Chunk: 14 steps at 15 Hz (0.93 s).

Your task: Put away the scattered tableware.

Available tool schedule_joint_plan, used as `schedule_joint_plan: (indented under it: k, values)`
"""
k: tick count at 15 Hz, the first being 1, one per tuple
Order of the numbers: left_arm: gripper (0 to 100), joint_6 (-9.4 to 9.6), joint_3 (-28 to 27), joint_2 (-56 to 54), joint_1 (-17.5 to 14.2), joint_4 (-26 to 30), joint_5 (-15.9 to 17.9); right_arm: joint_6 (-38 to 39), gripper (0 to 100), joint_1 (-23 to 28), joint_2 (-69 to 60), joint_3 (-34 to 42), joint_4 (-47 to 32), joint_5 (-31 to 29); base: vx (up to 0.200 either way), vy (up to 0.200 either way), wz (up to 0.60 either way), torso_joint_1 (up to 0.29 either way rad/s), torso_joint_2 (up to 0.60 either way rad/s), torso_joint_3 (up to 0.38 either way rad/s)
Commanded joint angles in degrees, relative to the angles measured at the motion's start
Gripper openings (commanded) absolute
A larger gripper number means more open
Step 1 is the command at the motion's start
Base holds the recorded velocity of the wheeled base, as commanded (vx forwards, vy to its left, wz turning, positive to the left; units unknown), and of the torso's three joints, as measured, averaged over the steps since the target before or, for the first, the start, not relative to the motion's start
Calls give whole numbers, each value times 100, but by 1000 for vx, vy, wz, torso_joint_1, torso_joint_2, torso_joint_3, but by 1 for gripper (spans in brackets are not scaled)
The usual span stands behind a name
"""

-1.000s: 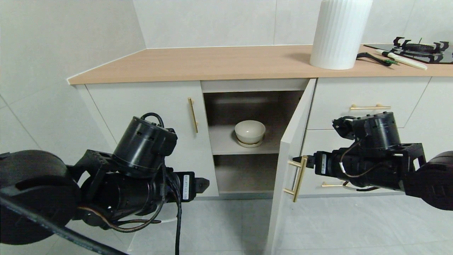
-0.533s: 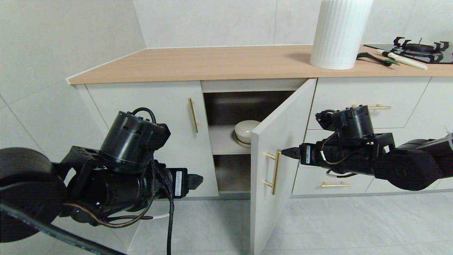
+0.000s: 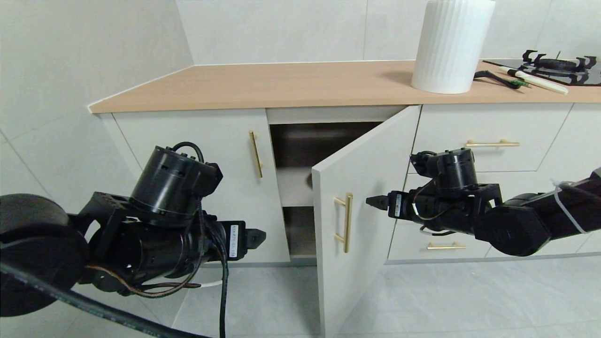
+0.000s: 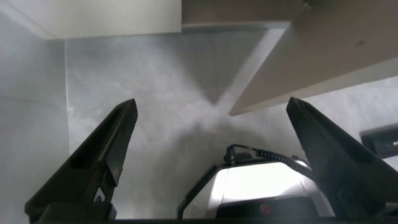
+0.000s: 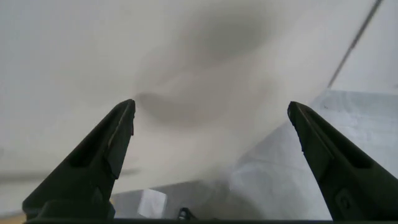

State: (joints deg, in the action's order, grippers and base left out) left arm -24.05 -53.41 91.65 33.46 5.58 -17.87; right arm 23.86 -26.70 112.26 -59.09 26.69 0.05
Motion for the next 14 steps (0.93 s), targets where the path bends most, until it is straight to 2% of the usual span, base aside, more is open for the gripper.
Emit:
schedule_joint_plan:
  k: [1, 2, 6, 9, 14]
  values:
    - [100, -3, 6, 46, -15, -5, -6, 58, 100, 7, 68, 3, -5, -5, 200, 0, 0, -7, 2, -2]
    - [100, -3, 6, 64, -15, -13, -6, 137, 100, -2, 94, -6, 39, 4, 200, 0, 0, 7, 2, -2]
    - [100, -3, -3, 99, -15, -13, -6, 383, 100, -11, 454, -24, 724, -66, 0, 0, 0, 0, 0, 0]
    - [100, -3, -3, 116, -15, -13, -15, 506, 100, -11, 665, -182, 900, -189, 0, 0, 0, 0, 0, 0]
    - [100, -3, -3, 125, -15, -22, -6, 673, 100, -2, 1140, -718, 909, -893, 0, 0, 0, 0, 0, 0]
